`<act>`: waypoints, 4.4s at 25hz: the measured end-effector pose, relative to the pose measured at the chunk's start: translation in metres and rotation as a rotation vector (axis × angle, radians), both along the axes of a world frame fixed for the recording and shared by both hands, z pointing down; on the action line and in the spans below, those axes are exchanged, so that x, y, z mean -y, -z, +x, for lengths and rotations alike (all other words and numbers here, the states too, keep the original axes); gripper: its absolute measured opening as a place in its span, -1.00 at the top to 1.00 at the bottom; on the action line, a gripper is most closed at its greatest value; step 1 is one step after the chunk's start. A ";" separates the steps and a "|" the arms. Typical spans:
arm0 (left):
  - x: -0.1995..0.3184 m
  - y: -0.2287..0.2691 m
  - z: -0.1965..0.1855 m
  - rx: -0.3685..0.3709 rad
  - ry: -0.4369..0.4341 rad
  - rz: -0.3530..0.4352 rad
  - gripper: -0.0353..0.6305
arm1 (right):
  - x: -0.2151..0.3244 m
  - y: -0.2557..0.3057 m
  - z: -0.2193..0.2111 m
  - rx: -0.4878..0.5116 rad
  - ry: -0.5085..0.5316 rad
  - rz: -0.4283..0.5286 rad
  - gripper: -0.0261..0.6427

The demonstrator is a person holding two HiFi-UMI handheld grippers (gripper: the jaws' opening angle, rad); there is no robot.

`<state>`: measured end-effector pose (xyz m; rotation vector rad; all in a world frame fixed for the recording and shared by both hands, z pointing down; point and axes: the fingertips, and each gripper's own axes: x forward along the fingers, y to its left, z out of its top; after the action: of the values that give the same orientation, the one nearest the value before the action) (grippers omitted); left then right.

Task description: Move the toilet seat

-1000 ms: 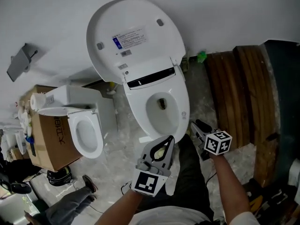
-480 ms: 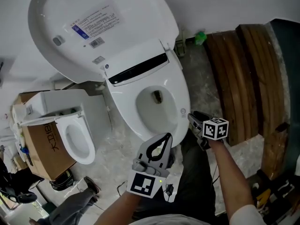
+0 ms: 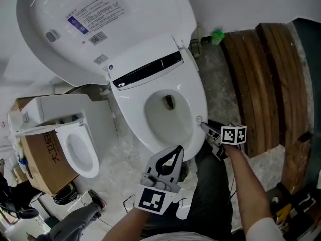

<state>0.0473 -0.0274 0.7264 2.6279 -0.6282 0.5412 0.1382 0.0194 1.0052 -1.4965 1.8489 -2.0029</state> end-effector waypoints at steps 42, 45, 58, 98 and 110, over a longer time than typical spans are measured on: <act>0.021 0.231 -0.031 -0.102 0.094 0.114 0.88 | 0.033 0.235 0.001 0.294 -0.101 -0.023 0.33; 0.030 0.246 -0.026 -0.105 0.116 0.130 0.88 | 0.041 0.250 0.003 0.329 -0.092 -0.022 0.33; 0.071 0.301 -0.018 -0.098 0.236 0.198 0.88 | 0.094 0.322 0.014 0.471 -0.022 0.067 0.28; 0.114 0.326 -0.014 -0.068 0.423 0.260 0.88 | 0.290 0.385 0.048 0.035 0.146 0.289 0.79; 0.110 0.325 -0.030 -0.058 0.465 0.259 0.88 | 0.326 0.384 0.055 -0.061 0.117 0.292 0.81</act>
<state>0.0170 -0.1376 0.4017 2.5819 -1.3177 0.2533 0.1934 -0.3067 0.6211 -1.4102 2.1853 -1.6514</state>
